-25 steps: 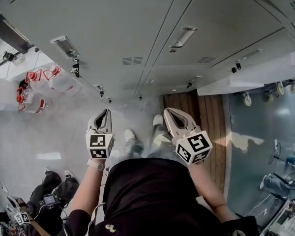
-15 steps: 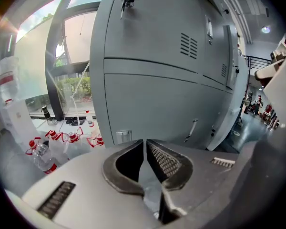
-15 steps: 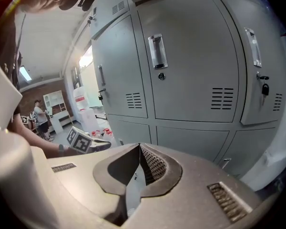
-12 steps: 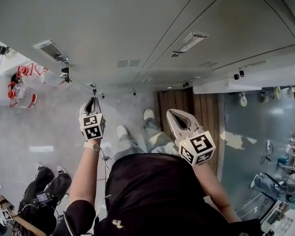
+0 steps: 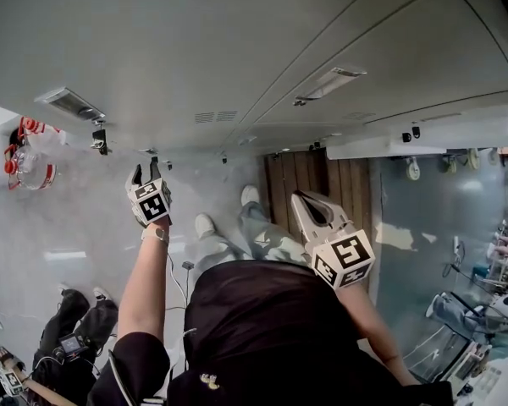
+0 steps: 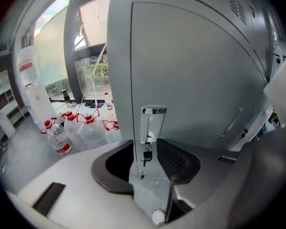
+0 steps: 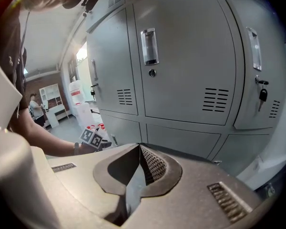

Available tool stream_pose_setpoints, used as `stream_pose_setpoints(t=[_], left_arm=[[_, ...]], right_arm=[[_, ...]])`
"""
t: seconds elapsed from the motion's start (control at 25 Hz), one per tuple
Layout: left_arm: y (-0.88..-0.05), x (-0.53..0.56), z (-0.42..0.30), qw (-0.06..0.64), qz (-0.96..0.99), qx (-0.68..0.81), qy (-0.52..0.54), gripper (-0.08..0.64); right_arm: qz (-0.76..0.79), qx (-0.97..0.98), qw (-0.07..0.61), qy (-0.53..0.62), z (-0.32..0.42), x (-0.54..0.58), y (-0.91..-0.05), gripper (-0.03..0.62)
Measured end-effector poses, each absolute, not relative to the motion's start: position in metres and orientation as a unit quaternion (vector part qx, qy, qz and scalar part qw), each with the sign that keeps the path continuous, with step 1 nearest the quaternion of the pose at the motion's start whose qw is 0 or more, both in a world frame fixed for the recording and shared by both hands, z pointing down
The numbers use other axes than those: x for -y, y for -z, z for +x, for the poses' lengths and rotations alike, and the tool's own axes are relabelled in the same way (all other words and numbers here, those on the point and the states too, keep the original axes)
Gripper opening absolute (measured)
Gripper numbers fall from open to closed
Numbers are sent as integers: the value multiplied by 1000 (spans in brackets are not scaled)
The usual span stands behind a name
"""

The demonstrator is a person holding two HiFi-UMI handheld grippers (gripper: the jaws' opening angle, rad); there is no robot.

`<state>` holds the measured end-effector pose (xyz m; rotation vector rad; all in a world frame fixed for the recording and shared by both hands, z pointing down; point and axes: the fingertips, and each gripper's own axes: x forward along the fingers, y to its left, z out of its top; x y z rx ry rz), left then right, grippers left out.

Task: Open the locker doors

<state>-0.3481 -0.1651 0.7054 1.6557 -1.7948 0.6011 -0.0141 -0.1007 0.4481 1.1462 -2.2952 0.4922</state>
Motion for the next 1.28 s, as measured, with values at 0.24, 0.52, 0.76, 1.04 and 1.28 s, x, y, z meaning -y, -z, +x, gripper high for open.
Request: stream_pose_setpoints(t=[0.24, 0.52, 0.76, 1.04, 1.28], left_arm=[[-719, 183, -359, 328, 601, 697, -213, 212], [-726, 200, -371, 336, 576, 718, -202, 230], [-728, 203, -380, 337, 563, 727, -202, 229], [-724, 195, -369, 339, 570, 720, -204, 179], [-722, 178, -363, 338, 583, 709, -207, 151]], right_arm=[[442, 839, 261, -181, -6, 97, -447, 28], [453, 834, 252, -189, 0, 90, -450, 28], [474, 822, 236, -211, 6, 90, -453, 28], [485, 814, 220, -232, 6, 82, -457, 28], [491, 811, 213, -235, 4, 75, -457, 28]])
